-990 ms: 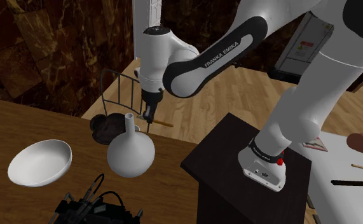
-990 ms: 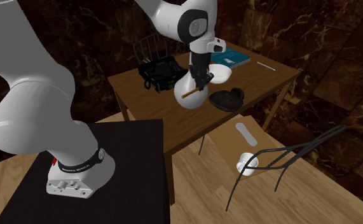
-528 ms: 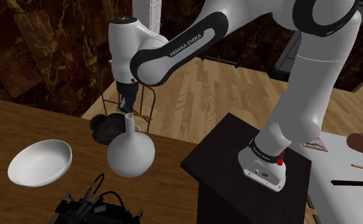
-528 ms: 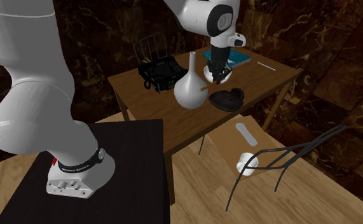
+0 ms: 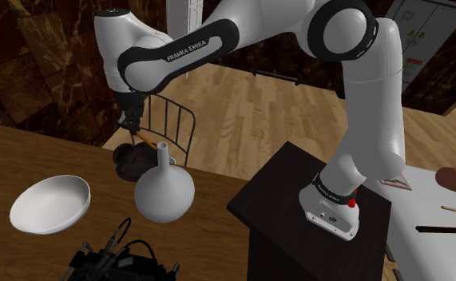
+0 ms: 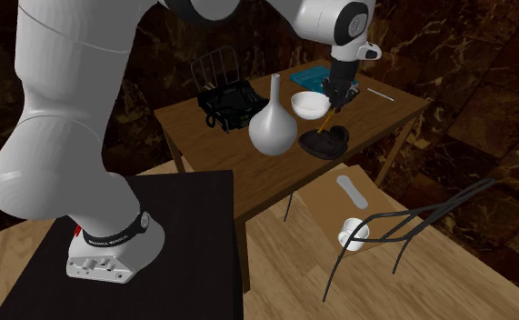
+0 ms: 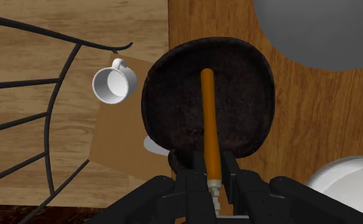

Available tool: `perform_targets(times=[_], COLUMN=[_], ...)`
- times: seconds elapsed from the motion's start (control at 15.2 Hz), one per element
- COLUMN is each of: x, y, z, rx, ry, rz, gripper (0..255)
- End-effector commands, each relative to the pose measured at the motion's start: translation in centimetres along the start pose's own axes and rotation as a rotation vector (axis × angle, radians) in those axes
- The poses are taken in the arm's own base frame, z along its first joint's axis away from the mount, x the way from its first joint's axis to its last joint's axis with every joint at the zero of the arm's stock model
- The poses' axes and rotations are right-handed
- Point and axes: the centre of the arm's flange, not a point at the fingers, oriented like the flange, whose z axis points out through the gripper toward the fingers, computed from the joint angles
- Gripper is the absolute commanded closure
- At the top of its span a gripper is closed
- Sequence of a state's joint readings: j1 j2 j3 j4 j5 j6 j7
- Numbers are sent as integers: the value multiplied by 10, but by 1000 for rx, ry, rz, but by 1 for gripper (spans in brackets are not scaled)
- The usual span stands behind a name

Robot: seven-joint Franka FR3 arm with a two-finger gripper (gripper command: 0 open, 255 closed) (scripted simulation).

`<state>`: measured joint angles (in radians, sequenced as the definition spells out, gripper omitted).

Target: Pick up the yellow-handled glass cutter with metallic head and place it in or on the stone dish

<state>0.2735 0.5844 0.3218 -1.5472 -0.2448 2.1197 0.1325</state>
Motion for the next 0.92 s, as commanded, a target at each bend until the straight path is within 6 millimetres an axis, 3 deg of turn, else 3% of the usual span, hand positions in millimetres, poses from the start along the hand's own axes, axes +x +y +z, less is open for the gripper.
perform_targets(times=[0.0,0.86], x=[4,2], y=[-1,-3], z=[6,75], rx=[0,0], ry=[-1,-1], rz=[0,0], gripper=[255,255])
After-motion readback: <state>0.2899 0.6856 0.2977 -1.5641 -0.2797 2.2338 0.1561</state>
